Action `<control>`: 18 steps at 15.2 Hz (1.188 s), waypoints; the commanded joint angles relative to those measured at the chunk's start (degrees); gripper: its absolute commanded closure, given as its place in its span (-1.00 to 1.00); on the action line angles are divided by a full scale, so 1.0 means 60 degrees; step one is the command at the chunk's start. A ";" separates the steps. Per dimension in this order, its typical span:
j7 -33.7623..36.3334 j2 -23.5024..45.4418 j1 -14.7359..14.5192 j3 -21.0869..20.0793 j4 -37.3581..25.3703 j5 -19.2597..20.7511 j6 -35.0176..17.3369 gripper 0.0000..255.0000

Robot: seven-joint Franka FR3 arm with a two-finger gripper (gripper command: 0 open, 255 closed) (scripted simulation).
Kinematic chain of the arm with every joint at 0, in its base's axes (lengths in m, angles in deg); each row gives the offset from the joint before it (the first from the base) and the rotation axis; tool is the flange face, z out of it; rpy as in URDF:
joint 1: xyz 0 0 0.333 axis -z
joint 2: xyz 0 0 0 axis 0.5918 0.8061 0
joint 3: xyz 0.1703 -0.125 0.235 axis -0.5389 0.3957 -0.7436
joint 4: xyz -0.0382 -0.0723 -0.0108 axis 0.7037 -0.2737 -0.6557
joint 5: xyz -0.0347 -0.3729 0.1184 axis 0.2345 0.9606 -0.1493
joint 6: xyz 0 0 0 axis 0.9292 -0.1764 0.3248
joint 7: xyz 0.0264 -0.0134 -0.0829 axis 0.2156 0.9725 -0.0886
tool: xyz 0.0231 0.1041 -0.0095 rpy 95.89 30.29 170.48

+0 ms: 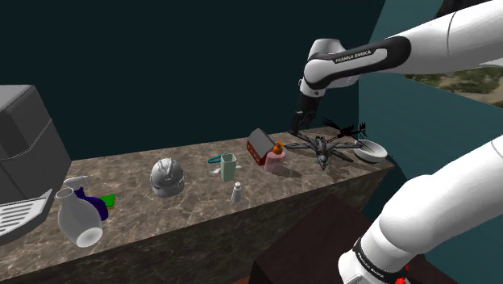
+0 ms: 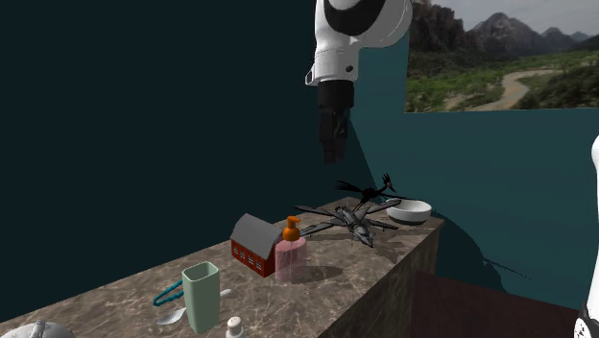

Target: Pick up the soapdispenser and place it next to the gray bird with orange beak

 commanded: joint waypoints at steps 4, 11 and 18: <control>-0.0585 0.1804 0.0074 0.0406 -0.0736 -0.0260 -0.1094 -1.00; -0.1511 0.4420 0.0317 0.0708 -0.2308 -0.1031 -0.2089 -1.00; -0.2299 0.7055 0.0883 0.0616 -0.4495 -0.1861 -0.2465 -1.00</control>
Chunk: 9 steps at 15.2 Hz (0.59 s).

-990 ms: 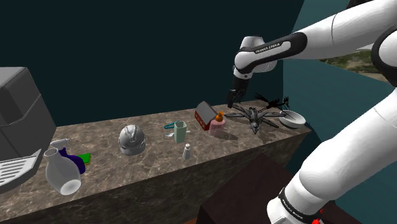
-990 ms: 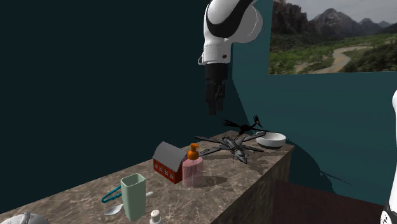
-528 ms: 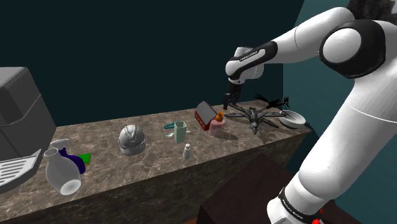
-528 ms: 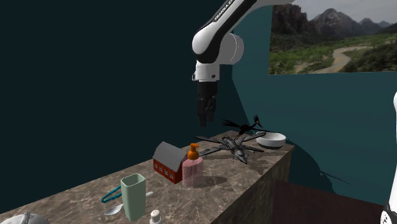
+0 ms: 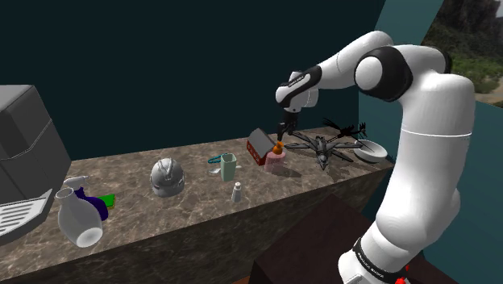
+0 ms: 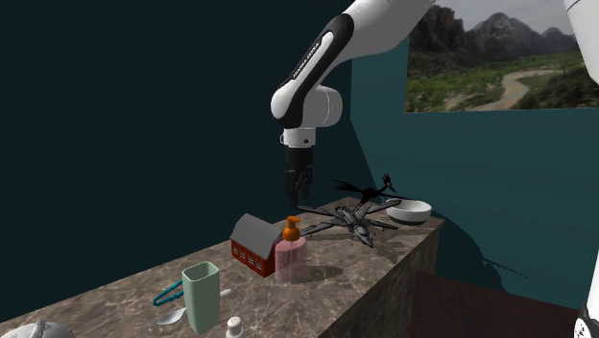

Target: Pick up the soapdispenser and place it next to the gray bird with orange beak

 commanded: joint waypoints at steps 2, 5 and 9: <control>-0.0270 0.1178 0.0300 -0.0097 -0.1138 -0.0304 -0.0020 -1.00; -0.0444 0.2336 0.0612 -0.0207 -0.2389 -0.0523 0.0080 -1.00; -0.0491 0.2678 0.0675 -0.0269 -0.2484 -0.0598 -0.0164 -1.00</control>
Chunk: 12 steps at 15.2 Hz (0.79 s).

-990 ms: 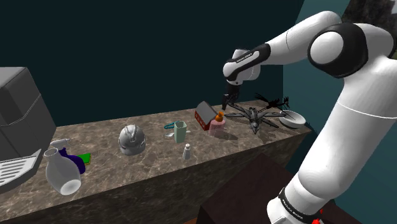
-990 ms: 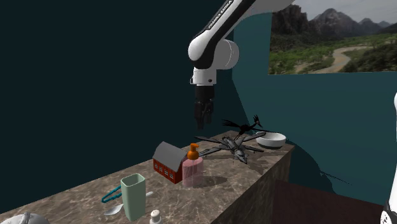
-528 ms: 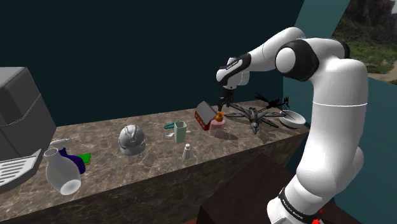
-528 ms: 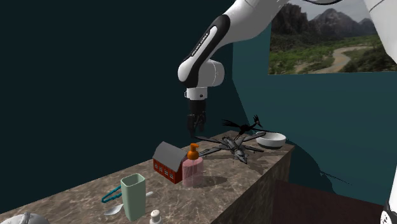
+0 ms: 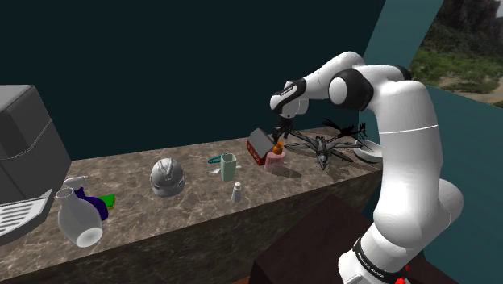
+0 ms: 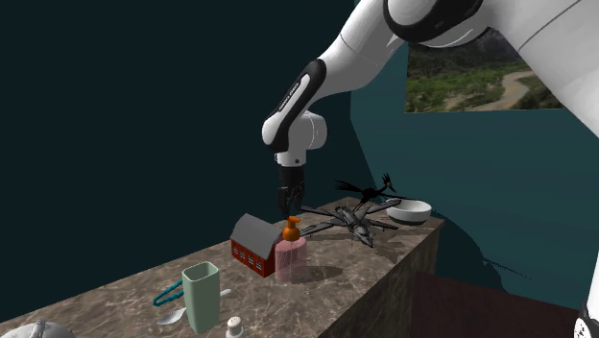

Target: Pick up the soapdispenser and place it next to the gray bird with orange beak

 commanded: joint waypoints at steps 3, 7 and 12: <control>-0.0041 0.0387 0.0048 -0.0075 -0.0069 -0.0091 -0.0321 -1.00; -0.0061 0.0529 0.0068 -0.0103 -0.0084 -0.0124 -0.0447 -1.00; -0.0060 0.0529 0.0068 -0.0103 -0.0084 -0.0124 -0.0445 -1.00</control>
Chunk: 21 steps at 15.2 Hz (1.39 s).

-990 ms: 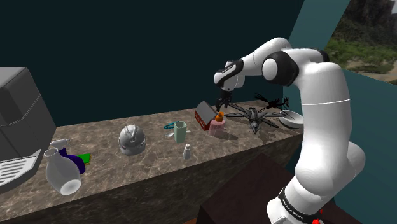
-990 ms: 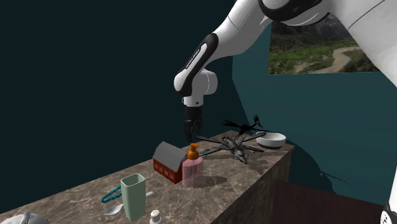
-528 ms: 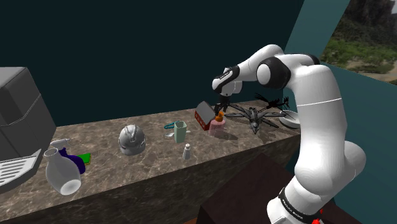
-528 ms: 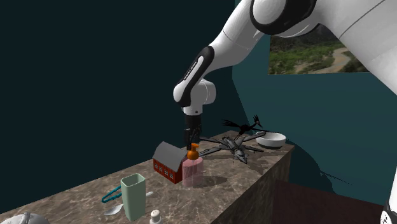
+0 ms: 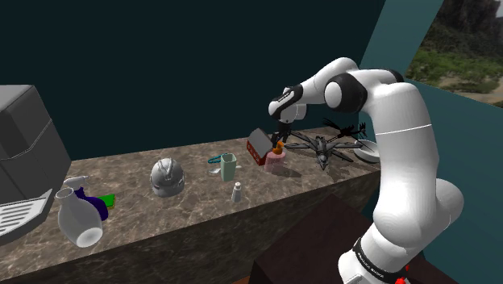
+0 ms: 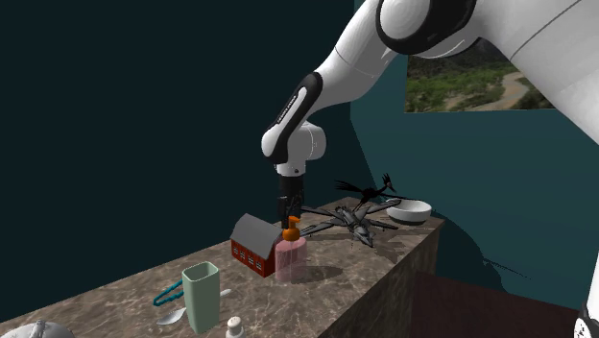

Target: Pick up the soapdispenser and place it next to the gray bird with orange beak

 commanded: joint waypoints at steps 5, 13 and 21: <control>0.0000 0.0001 0.0000 0.0000 -0.0002 0.0000 0.0001 1.00; 0.0037 -0.0264 -0.0037 0.0053 0.0019 0.0063 0.0243 1.00; 0.0139 -0.0909 -0.0123 0.0182 -0.0040 0.0233 0.0939 1.00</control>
